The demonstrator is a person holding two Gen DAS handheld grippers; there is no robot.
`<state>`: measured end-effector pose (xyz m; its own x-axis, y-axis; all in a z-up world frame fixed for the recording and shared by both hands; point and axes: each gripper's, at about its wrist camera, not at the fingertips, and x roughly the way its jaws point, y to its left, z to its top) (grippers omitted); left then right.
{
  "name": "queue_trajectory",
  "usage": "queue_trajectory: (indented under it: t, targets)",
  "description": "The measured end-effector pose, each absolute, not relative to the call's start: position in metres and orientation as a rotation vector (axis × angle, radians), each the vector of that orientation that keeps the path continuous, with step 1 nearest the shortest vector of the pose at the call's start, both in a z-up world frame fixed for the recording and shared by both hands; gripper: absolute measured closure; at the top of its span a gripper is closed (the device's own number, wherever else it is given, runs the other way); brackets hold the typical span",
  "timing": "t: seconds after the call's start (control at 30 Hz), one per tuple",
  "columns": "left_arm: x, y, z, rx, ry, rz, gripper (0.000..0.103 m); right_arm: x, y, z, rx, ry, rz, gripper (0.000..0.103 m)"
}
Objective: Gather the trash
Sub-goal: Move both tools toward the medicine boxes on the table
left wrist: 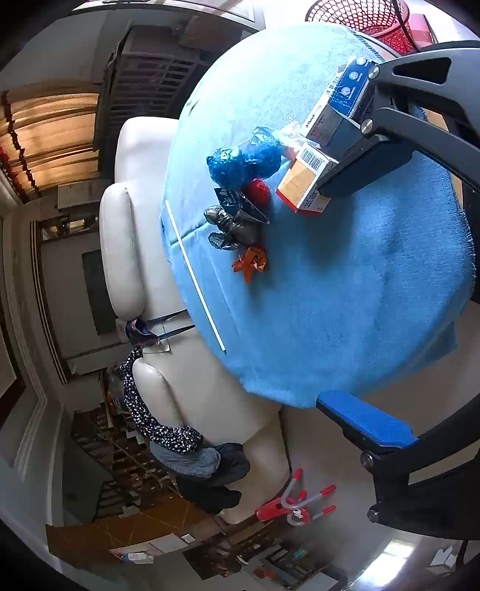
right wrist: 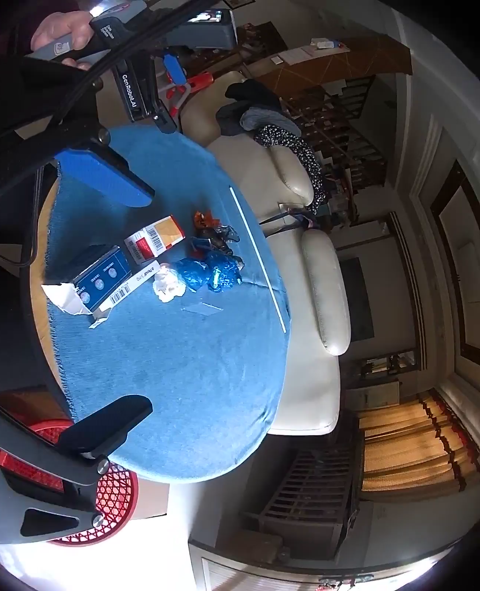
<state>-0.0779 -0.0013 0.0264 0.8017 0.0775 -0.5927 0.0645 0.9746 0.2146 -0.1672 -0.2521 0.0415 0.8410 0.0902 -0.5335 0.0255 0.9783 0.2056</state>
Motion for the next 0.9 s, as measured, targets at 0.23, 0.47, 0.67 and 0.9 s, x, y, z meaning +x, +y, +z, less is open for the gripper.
queue_trajectory:
  t: [0.23,0.47,0.67,0.9]
  targets:
    - [-0.0781,-0.0042,0.0243,0.233,0.650,0.001,0.000,-0.1677,-0.2557,0.0384,0.219,0.576,0.035,0.000]
    - [-0.0780,-0.0051,0.0230,0.234,0.653,0.000,0.000,-0.1695,-0.2512,0.0392,0.211,0.576,0.038,0.000]
    - [-0.0774,-0.0053,0.0221,0.234,0.655,-0.003,0.000,-0.1686,-0.2495,0.0374,0.210,0.580,0.040,0.000]
    - [-0.0780,-0.0049,0.0220,0.233,0.656,-0.004,0.000,-0.1684,-0.2480,0.0378,0.213,0.584,0.042,0.000]
